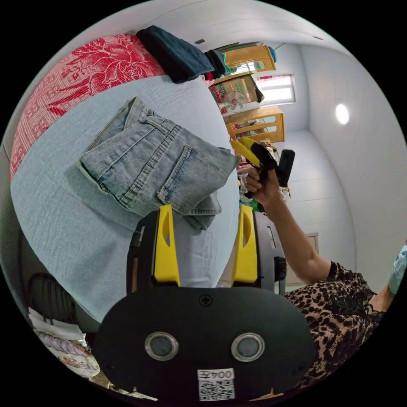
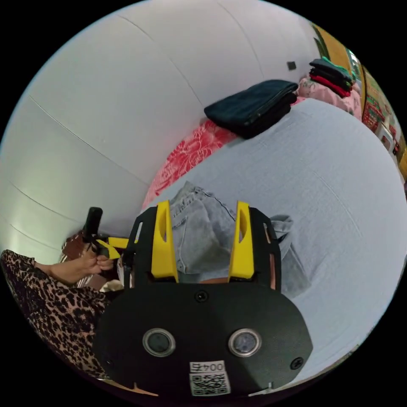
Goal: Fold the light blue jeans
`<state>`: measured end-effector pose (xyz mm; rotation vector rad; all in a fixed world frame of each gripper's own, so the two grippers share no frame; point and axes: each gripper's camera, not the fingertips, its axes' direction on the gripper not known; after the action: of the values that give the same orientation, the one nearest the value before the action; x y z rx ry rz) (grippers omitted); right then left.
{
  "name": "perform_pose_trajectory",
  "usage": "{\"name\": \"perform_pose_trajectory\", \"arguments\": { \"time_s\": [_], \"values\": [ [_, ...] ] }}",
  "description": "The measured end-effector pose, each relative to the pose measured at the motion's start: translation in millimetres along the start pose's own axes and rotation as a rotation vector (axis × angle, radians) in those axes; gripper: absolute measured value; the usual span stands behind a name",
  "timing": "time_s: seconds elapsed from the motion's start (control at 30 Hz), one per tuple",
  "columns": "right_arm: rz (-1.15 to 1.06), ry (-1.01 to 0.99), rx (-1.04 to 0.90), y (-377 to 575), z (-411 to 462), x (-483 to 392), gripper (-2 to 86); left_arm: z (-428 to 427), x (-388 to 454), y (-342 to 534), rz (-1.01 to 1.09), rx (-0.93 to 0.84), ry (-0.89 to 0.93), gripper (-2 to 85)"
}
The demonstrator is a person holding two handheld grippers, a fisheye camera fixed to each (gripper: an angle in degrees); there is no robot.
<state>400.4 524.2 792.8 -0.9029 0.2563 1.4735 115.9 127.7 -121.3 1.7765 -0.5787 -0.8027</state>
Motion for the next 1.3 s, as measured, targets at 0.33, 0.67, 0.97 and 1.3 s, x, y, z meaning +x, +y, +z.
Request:
{"name": "perform_pose_trajectory", "arguments": {
  "time_s": [0.33, 0.67, 0.97, 1.3],
  "values": [
    [0.030, -0.487, -0.163, 42.2, 21.9, 10.3, 3.0, -5.2, 3.9, -12.9, -0.040, -0.044, 0.024, 23.7],
    [0.009, -0.590, -0.103, 148.1, 36.0, -67.3, 1.1, -18.0, 27.9, 20.5, -0.091, -0.095, -0.100, 33.8],
    [-0.204, -0.432, -0.271, 180.8, 43.7, -104.2, 5.0, -39.5, 14.2, 54.9, -0.209, -0.080, -0.144, 13.9],
    [0.092, -0.363, -0.085, 85.6, -8.7, 16.1, 12.7, -65.2, 33.3, 93.3, -0.182, -0.041, -0.159, 5.5]
  ]
}}
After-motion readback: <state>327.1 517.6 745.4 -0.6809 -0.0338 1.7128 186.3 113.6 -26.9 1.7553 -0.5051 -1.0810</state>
